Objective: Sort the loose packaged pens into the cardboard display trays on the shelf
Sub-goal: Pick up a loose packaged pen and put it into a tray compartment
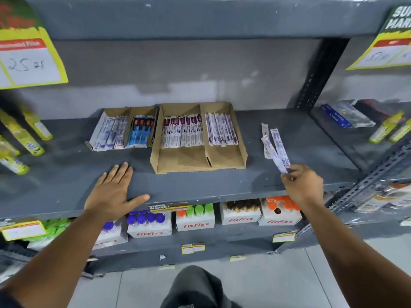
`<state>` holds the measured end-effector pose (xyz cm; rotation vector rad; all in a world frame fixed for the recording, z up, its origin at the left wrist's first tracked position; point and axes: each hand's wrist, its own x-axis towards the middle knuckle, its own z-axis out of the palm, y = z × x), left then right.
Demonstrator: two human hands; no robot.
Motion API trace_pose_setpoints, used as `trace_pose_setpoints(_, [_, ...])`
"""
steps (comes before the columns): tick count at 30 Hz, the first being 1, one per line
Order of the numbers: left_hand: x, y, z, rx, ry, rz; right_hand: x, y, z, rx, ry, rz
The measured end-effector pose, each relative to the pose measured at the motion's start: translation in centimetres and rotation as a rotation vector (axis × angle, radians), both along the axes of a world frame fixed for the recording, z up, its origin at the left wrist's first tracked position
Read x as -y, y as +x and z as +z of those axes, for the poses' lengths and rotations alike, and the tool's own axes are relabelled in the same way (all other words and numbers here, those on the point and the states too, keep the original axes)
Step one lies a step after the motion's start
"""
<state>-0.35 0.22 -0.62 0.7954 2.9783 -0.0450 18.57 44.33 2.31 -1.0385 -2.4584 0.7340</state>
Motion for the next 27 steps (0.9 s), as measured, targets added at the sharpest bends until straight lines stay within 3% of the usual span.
trace_pose_setpoints(10, [0.1,0.1,0.1,-0.002,0.017,0.005,-0.6,-0.3,1.4,-0.122,-0.384,-0.201])
trace_pose_setpoints(15, [0.0,0.1,0.2,-0.001,0.005,0.020,-0.4,0.6,3.1,-0.620,-0.710,-0.324])
trace_pose_setpoints(18, [0.0,0.1,0.2,0.000,0.005,0.016,0.6,1.5,5.1,-0.749,-0.865,-0.165])
trace_pose_setpoints(22, [0.0,0.2,0.2,0.001,0.027,0.016,2.6,2.2,7.1,-0.627,-0.976,0.172])
trace_pose_setpoints(27, [0.0,0.1,0.2,-0.003,0.014,0.014,5.0,1.9,8.1,-0.540,-0.955,0.247])
